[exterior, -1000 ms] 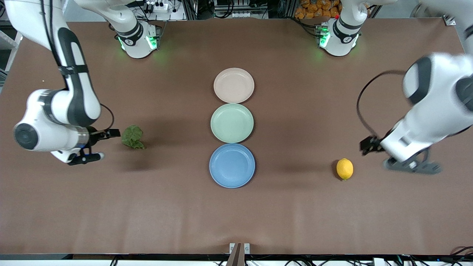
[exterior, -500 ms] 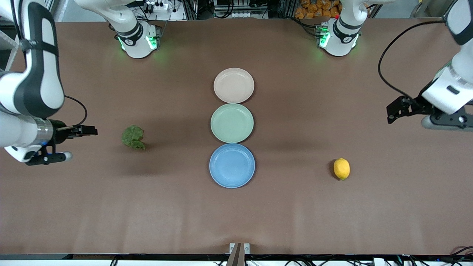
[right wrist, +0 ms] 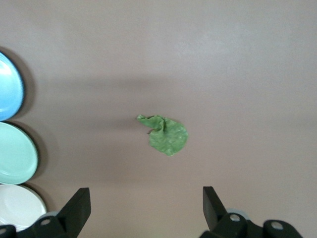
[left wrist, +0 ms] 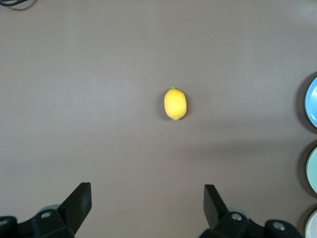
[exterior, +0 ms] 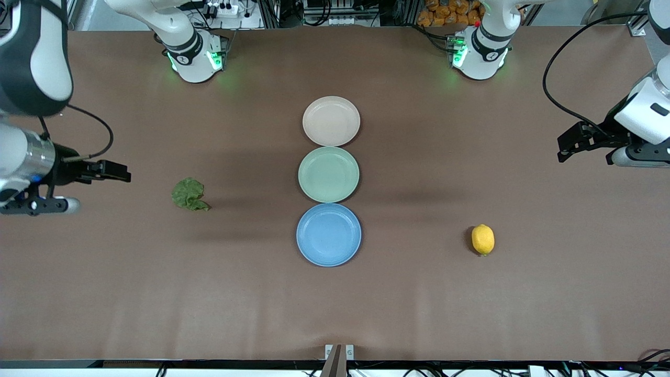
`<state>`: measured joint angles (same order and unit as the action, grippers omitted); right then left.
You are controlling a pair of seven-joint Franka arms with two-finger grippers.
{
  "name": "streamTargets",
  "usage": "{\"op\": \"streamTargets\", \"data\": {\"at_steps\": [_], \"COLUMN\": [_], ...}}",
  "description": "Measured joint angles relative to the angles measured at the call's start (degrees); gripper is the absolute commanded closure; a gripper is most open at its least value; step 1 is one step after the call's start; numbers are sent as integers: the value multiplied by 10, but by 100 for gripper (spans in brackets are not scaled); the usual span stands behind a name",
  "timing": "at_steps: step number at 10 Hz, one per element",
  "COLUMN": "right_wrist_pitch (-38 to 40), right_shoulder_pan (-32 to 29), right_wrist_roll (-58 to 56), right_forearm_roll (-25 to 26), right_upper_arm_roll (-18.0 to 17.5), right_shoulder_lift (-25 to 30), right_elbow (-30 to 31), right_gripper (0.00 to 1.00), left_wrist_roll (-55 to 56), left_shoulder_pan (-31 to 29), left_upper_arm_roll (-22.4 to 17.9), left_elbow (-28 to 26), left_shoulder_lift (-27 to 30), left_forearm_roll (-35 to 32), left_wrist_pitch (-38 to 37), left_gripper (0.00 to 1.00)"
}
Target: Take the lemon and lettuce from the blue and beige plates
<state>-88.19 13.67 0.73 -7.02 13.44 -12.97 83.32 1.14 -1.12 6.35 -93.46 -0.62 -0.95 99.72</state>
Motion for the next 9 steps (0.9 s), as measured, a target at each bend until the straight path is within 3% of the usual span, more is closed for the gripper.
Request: {"op": "streamTargets", "data": {"at_steps": [2,4,5,9], "right_wrist_pitch": [4,15,16,13], "right_shoulder_pan": [-20,-87,-106,-112], "right_wrist_roll": [37,50,56,64], "right_forearm_roll": [5,12,21,53], "right_upper_arm_roll": [-43,-118,-136,-147], "right_shoulder_lift": [31,47,53,86], "right_elbow": [0,0,0,-1], "right_gripper": [0,0,0,0], "left_wrist_roll": [0,0,0,-3], "left_shoulder_pan": [-2,-2,-2,-6], "left_upper_arm_roll": [0,1,2,2], "left_elbow": [0,4,5,17], "left_shoulder_lift": [3,6,7,7], "left_forearm_roll": [0,0,0,0], "left_wrist_pitch": [0,0,-3,-31], "left_gripper": [0,0,0,0]}}
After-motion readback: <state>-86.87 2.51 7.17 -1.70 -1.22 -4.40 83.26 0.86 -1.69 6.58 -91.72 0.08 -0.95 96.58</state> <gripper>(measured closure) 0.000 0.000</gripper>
